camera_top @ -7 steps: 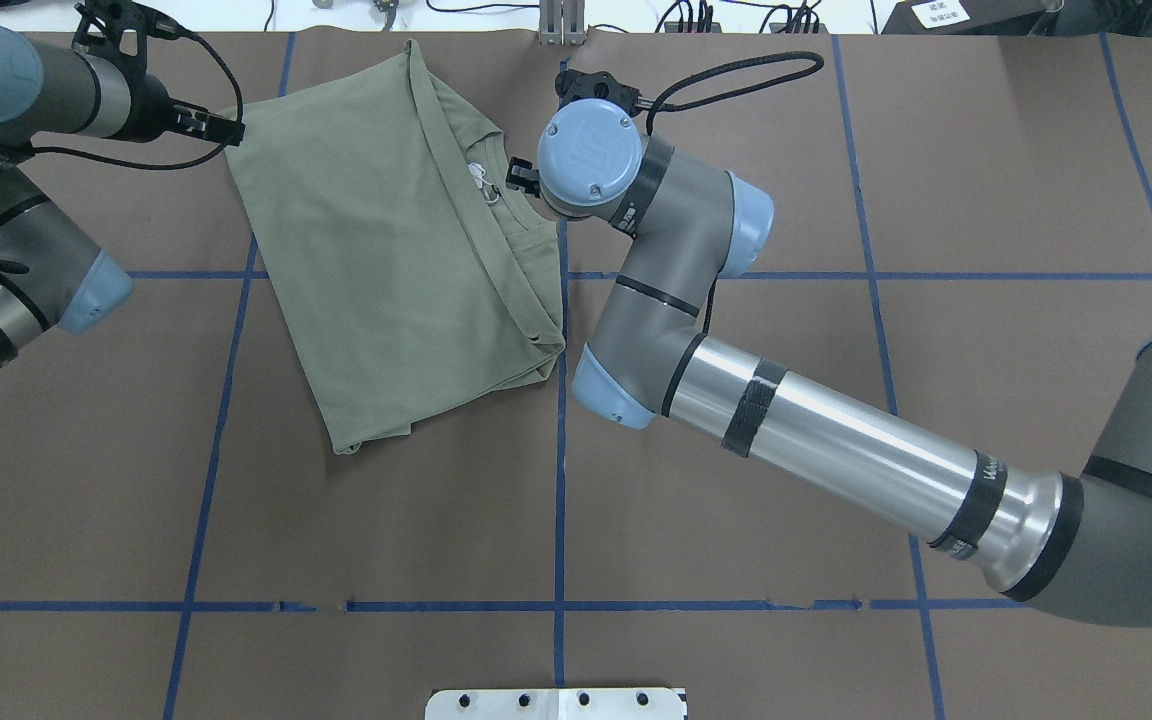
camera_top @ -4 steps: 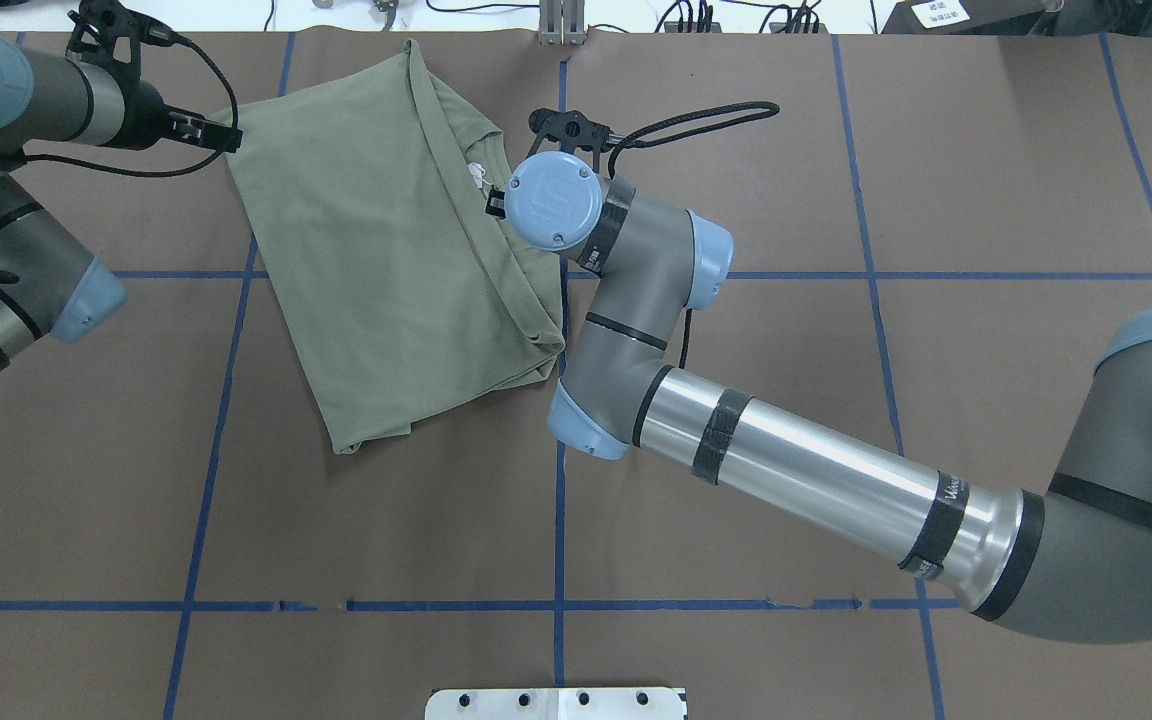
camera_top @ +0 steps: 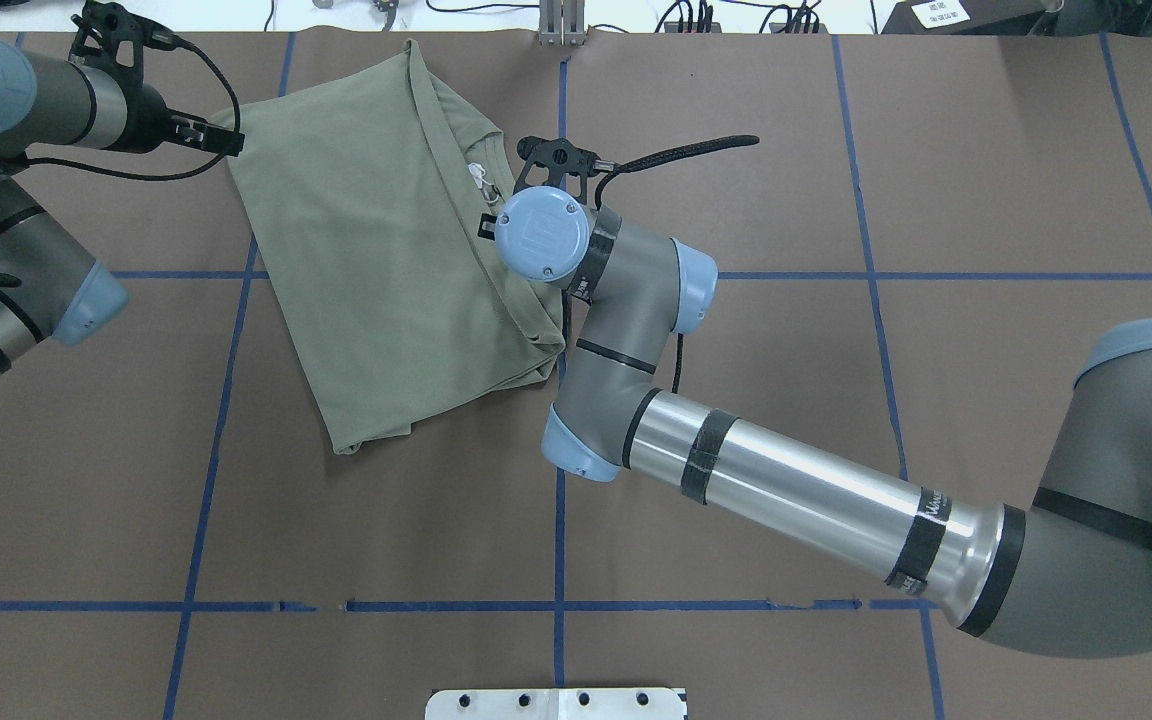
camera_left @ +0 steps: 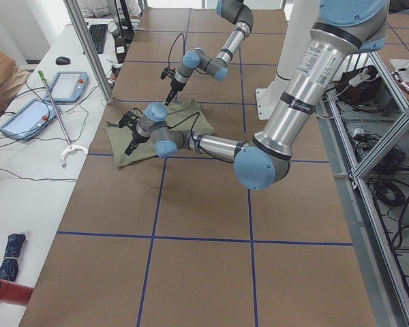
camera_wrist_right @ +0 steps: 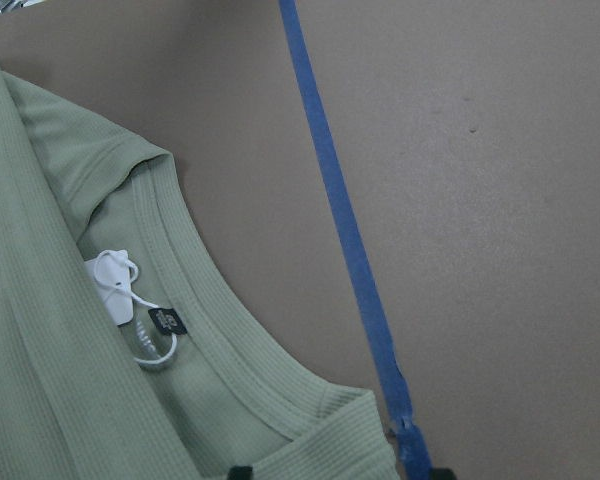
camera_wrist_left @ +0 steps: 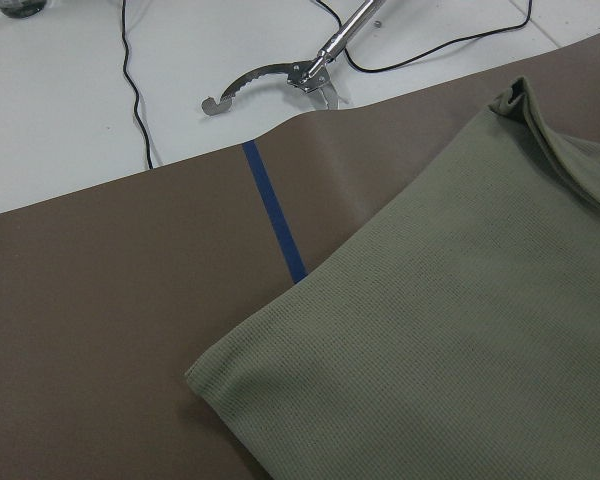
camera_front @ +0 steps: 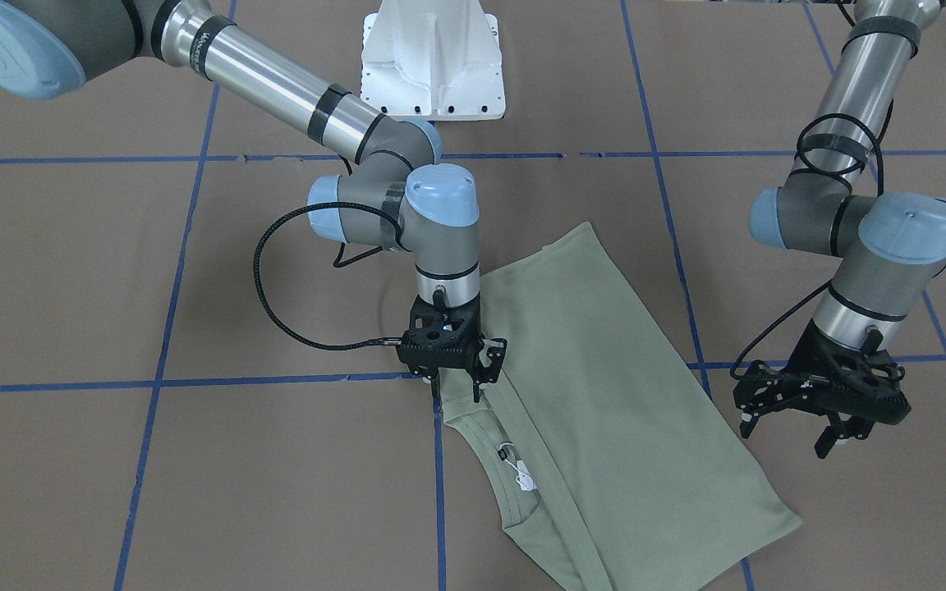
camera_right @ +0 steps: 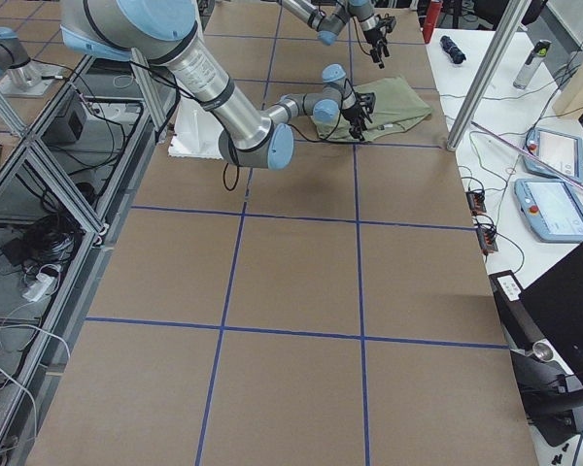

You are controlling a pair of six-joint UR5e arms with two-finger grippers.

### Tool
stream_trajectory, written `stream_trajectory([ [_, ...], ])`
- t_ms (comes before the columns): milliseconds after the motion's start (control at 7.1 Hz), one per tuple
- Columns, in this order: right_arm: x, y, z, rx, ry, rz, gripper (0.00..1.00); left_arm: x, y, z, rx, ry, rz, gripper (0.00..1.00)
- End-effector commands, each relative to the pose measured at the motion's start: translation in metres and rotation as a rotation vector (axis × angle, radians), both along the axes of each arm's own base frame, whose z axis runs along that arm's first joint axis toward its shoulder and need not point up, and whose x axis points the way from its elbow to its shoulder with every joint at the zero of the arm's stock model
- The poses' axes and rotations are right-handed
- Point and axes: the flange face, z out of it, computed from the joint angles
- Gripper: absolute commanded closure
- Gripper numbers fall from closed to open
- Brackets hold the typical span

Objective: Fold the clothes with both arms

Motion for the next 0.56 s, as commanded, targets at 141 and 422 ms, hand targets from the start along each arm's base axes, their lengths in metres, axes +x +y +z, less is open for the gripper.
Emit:
stream_trajectory([
  [141, -0.0025, 0.0024, 0.0070, 0.002, 0.016, -0.006, 0.45, 0.0013, 0.0005, 0.0008, -0.002, 0.000, 0.001, 0.00],
  [422, -0.0025, 0.0023, 0.0074, 0.016, 0.030, -0.021, 0.48, 0.0017, 0.0020, 0.0049, -0.007, -0.003, 0.003, 0.00],
])
